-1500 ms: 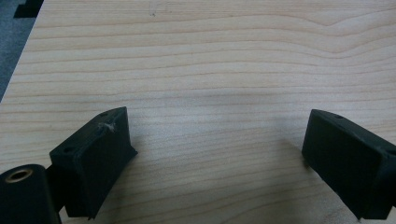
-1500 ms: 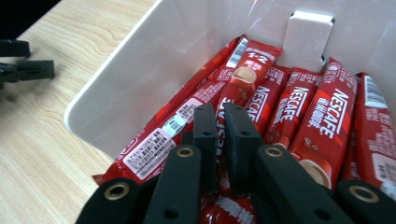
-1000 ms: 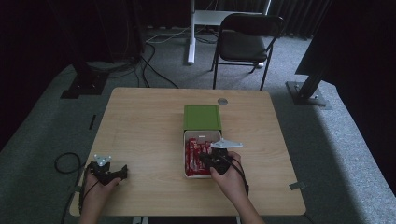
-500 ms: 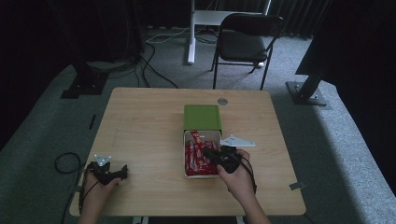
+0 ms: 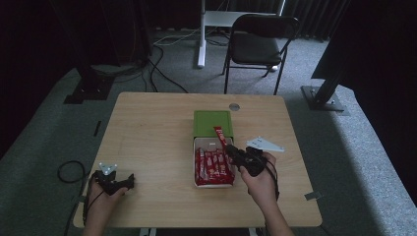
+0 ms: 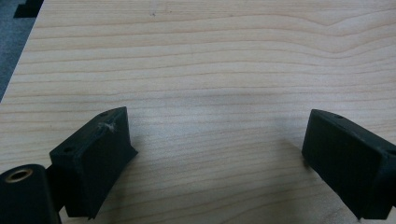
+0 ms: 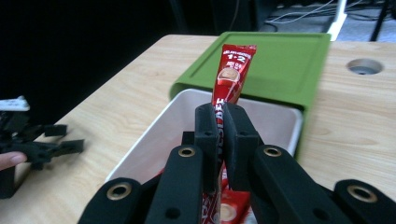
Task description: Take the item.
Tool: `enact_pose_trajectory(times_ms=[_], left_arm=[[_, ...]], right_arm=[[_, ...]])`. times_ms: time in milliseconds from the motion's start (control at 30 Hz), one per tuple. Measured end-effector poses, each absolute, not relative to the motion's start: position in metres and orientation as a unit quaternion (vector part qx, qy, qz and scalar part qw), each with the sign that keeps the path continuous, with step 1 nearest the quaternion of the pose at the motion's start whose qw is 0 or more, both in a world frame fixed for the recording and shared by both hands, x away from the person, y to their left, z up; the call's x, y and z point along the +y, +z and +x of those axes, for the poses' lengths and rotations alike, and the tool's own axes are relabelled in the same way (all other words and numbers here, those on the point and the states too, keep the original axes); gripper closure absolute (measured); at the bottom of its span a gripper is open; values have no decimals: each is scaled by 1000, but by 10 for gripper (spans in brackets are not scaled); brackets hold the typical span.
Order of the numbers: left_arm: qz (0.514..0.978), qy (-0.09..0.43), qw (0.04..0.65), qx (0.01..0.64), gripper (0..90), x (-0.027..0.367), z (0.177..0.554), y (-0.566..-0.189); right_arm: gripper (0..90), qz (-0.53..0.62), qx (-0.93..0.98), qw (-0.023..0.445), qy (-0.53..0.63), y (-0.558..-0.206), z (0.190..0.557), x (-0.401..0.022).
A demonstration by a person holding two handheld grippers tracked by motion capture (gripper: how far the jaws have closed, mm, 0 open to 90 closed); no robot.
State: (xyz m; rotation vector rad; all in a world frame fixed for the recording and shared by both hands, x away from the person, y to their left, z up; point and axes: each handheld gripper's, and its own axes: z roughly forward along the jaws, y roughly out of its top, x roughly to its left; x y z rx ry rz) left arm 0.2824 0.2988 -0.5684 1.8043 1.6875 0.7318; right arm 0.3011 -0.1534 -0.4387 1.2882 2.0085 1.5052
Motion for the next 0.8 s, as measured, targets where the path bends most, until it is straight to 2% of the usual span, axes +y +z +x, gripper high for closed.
enact_pose_trajectory(times_ms=[800], left_arm=[[673,273,279,629,89,299,282,-568]], right_arm=[[849,511,653,223,512,-445,305,-226]])
